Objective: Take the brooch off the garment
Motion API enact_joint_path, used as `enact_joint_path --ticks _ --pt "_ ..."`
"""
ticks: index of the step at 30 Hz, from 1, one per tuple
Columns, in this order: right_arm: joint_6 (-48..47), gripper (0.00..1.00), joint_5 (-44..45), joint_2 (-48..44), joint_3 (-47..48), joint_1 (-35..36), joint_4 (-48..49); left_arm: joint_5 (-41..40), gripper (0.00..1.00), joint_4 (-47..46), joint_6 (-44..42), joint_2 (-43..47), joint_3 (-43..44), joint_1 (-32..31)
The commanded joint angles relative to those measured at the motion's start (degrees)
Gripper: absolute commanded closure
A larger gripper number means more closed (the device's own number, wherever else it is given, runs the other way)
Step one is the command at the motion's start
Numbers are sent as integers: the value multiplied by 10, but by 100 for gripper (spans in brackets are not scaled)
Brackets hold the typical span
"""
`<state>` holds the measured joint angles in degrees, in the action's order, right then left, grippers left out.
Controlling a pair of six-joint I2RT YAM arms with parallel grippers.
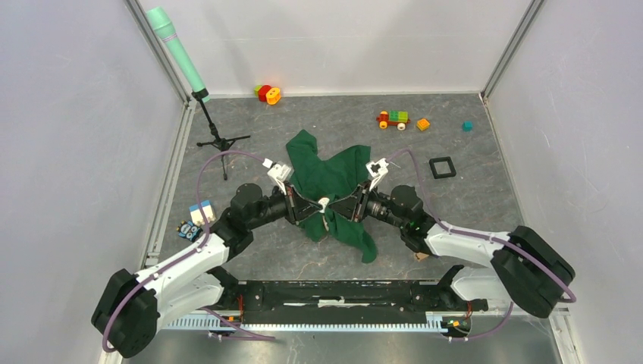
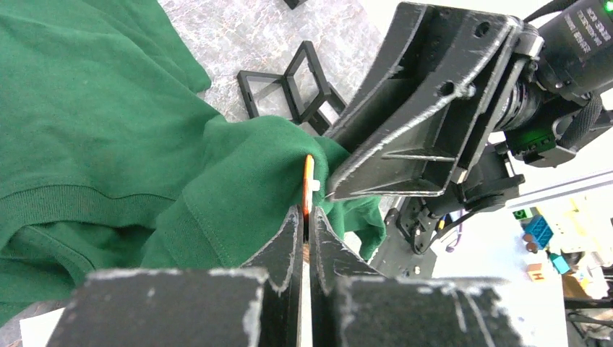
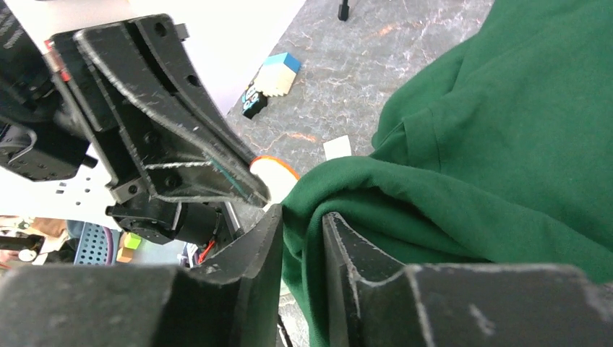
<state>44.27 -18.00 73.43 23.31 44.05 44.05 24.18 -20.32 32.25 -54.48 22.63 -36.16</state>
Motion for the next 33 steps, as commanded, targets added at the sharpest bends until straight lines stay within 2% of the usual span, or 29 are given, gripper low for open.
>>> enact_joint_path --ticks 1,4,8,10,12,15,19,21,28,33 --pt "-39 69 16 -52 -4 10 -7 30 98 -24 48 16 6 37" --pt "-42 68 1 -58 -12 11 -8 27 98 11 38 15 17 49" --pt "-44 66 -11 -51 -12 11 -6 30 98 12 39 18 18 49" --pt "-46 59 -16 -43 -6 11 -10 31 98 12 39 23 18 49" --pt "-49 57 -19 -33 4 11 -19 30 98 13 38 27 18 49" --pt "-51 79 -22 -18 14 10 -27 34 98 23 30 27 23 48" --pt "-39 91 -23 -12 23 11 -14 55 98 48 7 0 38 49" --pt "-36 100 -18 -11 32 11 -14 64 98 67 0 -27 46 48" --pt "-46 100 -23 -2 90 5 -32 -3 98 198 -56 -75 94 28" --pt "-63 100 -16 -16 111 -19 -70 -43 98 255 -49 -65 106 27"
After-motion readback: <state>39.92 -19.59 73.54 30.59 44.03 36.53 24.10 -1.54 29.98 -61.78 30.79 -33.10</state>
